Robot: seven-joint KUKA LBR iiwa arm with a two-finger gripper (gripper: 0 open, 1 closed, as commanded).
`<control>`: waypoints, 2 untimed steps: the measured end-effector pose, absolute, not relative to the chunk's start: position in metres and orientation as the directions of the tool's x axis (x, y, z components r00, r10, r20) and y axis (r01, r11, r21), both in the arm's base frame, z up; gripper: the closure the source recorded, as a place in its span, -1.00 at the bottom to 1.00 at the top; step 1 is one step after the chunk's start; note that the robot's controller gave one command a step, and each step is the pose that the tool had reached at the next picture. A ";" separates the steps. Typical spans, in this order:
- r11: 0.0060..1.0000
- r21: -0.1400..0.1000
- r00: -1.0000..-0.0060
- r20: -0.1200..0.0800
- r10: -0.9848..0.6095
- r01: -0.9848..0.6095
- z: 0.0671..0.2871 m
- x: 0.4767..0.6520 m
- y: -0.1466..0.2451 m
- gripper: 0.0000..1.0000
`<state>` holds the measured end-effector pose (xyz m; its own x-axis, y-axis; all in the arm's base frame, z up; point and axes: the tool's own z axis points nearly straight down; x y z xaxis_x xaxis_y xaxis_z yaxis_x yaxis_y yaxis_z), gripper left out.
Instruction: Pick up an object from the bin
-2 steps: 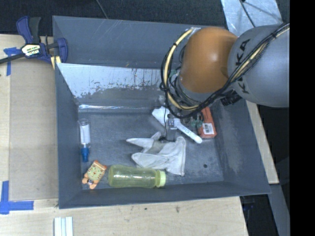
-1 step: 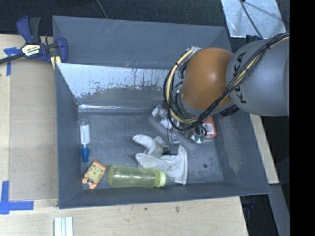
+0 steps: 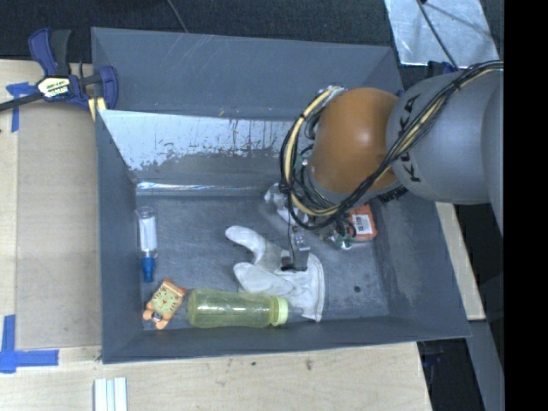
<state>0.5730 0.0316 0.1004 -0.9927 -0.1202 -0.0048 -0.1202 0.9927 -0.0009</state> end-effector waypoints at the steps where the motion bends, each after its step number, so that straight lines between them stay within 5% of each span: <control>1: 0.966 -0.001 -0.966 -0.006 -0.257 -0.257 0.087 0.567 0.032 -1.00; 2: 0.948 -0.001 -0.948 -0.006 -0.317 -0.317 0.075 0.570 0.039 -1.00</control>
Offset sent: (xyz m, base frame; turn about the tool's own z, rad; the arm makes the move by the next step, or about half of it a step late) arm -0.0038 0.0107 -0.0304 -0.2100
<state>0.5698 0.0389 0.0747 -0.9484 -0.3171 -0.0062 -0.3171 0.9484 -0.0015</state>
